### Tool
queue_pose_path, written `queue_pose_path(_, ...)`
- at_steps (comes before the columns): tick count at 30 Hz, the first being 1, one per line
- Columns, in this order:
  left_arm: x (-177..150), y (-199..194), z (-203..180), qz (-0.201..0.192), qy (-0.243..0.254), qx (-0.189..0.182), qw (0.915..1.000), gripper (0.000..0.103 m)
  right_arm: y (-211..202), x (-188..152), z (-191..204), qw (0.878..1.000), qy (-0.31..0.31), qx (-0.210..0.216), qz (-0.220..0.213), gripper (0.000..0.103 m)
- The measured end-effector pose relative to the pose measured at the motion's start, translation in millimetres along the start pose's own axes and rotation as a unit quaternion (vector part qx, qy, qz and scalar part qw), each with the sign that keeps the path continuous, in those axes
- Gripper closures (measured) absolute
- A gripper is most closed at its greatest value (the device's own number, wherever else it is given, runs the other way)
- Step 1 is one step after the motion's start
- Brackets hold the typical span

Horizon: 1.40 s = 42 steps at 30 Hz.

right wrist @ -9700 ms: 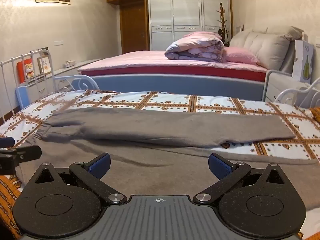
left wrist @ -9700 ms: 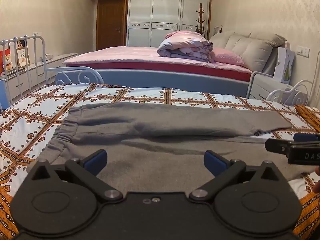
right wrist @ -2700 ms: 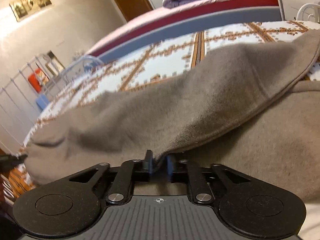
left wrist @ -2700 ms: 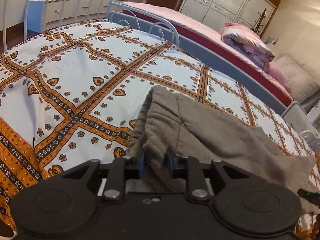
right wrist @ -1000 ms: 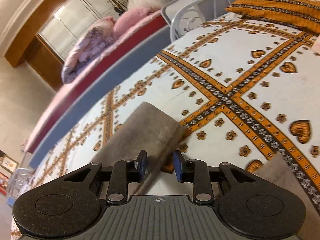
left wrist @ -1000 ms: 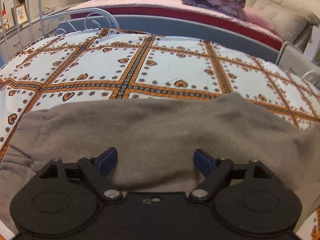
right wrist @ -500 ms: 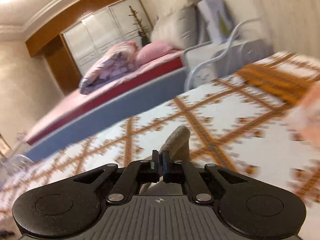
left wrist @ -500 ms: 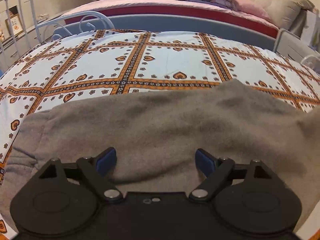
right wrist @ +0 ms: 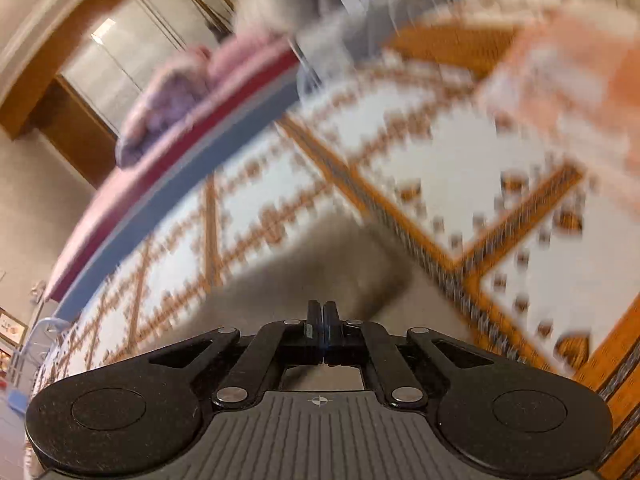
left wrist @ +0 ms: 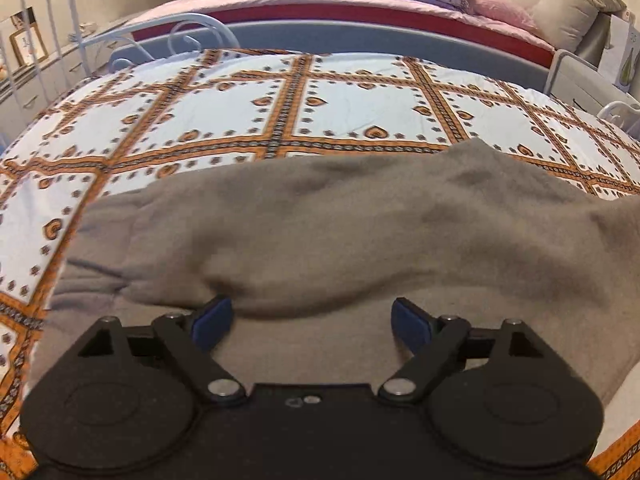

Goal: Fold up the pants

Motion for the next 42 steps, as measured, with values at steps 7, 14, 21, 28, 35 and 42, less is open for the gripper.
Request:
queue_pose_path(7,-11.6,-24.2,8.7,-0.029,-0.011,0.003,0.9995,0.023,57.0,-16.1,-29.8,0.990,0.128,0.026,0.059,0.100)
queue_pose_path(14,-13.9,-20.1,6.1,-0.020,0.015,0.002,0.9997,0.022,58.4,-17.8,-47.0,0.969,0.239,0.055,0.038,0.061)
queue_pose_path(21,-5.7,-11.6,2.7,-0.015,0.005,0.008,0.9998,0.018,55.3,-26.8,-13.6,0.971,0.229,0.067,0.034,0.015)
queue_pose_path(28,-8.6,-16.7,4.1,-0.013,0.012,0.004,0.9998,0.018,73.2,-30.6,7.6,0.981,0.173,0.063,0.053,0.099)
queue_pose_path(35,-18.0,-21.2,6.0,-0.009,0.050,-0.015,0.9986,0.018,-20.1,-35.3,26.6,0.995,0.039,0.086,-0.033,0.099)
queue_pose_path(42,-11.3,-16.7,0.0,0.007,0.044,-0.004,0.9990,0.015,0.7,-53.5,-9.4,0.996,0.068,0.010,0.055,0.096)
Point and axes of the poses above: each gripper's, at about its wrist camera, not at the fingertips, and y roughly the way its jaws point, z to its left, x to its top, the point moved 1 cm from there along y, roughly the way its jaws point, and after that the axes turned 8 degrees about -z, right-handed, at the moved point
